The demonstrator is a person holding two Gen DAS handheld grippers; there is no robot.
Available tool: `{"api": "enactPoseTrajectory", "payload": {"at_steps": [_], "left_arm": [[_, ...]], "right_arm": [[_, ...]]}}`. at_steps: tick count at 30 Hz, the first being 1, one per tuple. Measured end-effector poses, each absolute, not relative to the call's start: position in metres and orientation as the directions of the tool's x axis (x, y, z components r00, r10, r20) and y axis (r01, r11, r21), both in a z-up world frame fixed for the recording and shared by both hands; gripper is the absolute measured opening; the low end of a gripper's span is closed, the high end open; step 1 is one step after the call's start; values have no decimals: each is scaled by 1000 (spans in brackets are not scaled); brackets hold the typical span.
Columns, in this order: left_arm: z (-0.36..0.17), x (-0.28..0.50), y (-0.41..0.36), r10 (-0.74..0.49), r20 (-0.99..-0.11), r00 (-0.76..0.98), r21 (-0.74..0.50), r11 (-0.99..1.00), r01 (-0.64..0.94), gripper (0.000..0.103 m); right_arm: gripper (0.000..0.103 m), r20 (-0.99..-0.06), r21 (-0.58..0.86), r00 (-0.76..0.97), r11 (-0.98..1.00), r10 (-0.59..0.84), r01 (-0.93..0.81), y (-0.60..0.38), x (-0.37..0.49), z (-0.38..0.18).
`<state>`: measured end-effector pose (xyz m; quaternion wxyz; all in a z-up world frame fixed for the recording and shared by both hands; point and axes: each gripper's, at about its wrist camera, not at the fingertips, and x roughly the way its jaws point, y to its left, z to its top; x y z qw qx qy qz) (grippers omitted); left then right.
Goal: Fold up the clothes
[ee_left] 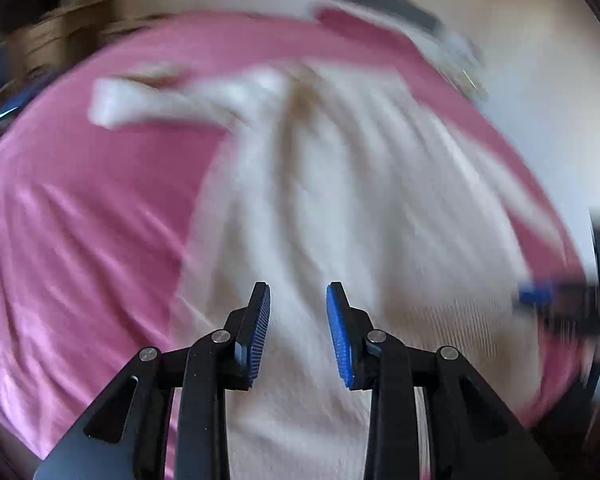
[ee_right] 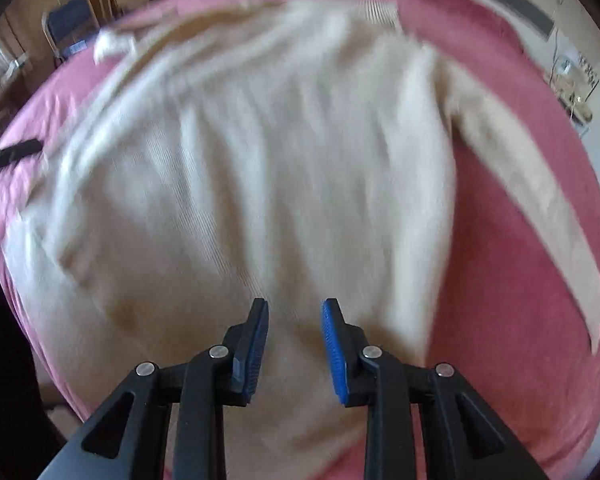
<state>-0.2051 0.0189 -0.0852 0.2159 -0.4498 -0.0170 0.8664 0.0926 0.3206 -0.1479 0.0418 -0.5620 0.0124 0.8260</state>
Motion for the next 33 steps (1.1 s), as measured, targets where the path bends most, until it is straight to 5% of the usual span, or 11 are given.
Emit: {"api": "enactPoseTrajectory", "payload": {"at_steps": [1,4,9,22,29,30,31,32,33], "left_arm": [[-78,-235,7,359,-770,-527,-227,-927,-299,53],[-70,-315,-17,300,-777,-554,-249,-954,-167,56],[-59,-422,-7,114,-797,-593,-77,-993,-88,68],[-138,-544,106,-200,-762,-616,433,-865,-254,68],[-164,-566,97,-218,-737,-640,423,-887,-184,68],[-164,-566,92,-199,-745,-637,397,-899,-184,67],[-163,-566,88,-179,-752,-634,371,-910,-184,56],[-164,-566,85,-187,-756,-627,376,-908,-183,27],[-164,-567,83,-199,-759,-620,385,-905,-181,14]], "right_arm": [[28,-923,-23,-381,-997,51,-77,318,88,-145],[28,-947,-41,-318,-998,57,-57,309,70,-164],[29,-947,-49,-314,-996,71,-76,295,68,-184],[29,-885,137,-458,-987,-86,-79,313,80,-140],[29,-845,127,-529,-990,-78,-58,321,-11,-132],[29,-850,123,-521,-990,-71,-66,289,-46,-138],[29,-854,120,-515,-990,-66,-72,277,-33,-142],[29,-860,123,-505,-990,-69,-75,279,-34,-148],[29,-869,129,-488,-989,-76,-77,282,-39,-157]]}}
